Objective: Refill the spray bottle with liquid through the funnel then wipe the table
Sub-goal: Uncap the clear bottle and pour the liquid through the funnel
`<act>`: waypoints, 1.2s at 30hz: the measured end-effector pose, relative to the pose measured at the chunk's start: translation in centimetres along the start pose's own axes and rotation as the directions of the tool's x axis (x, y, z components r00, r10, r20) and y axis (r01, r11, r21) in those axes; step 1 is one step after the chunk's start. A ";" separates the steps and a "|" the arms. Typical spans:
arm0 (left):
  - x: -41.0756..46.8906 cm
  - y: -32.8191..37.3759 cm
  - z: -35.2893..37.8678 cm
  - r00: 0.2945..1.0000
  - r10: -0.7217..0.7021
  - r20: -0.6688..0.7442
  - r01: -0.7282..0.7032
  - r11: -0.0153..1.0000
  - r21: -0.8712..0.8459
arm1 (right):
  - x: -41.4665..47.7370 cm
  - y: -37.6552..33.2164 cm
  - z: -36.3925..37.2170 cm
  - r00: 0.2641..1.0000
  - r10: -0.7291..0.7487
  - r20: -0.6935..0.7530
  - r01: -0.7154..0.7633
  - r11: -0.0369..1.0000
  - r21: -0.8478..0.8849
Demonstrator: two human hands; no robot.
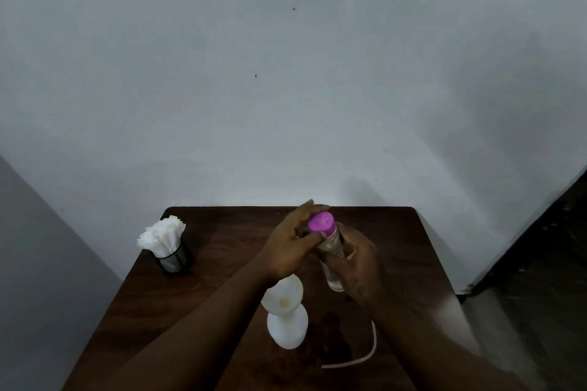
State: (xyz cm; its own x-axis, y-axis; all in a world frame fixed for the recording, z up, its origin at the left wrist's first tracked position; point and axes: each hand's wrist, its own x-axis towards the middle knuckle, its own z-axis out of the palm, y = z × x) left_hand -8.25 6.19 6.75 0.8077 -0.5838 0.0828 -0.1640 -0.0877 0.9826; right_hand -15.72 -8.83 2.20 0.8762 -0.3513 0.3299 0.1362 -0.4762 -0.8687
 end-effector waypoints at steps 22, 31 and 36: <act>-0.1 0.2 -0.3 0.998 0.008 0.055 -0.010 0.999 0.048 | -0.5 -0.1 -0.3 1.000 0.014 0.026 -0.013 1.000 -0.022; -0.1 0.2 0.2 0.998 0.050 -0.042 -0.044 0.989 0.139 | -0.6 0.6 -0.3 0.999 0.021 0.026 -0.020 0.999 -0.040; -0.3 0.3 -0.7 0.983 -0.007 0.186 -0.018 0.991 0.136 | -0.9 1.4 -0.2 0.999 0.033 0.005 -0.033 0.998 -0.045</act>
State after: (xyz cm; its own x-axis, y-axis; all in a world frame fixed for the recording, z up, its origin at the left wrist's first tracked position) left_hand -8.17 6.92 7.09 0.6897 -0.7228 0.0432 -0.2540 -0.1856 0.9492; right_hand -16.38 -9.33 0.71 0.8825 -0.3629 0.2993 0.0864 -0.5004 -0.8615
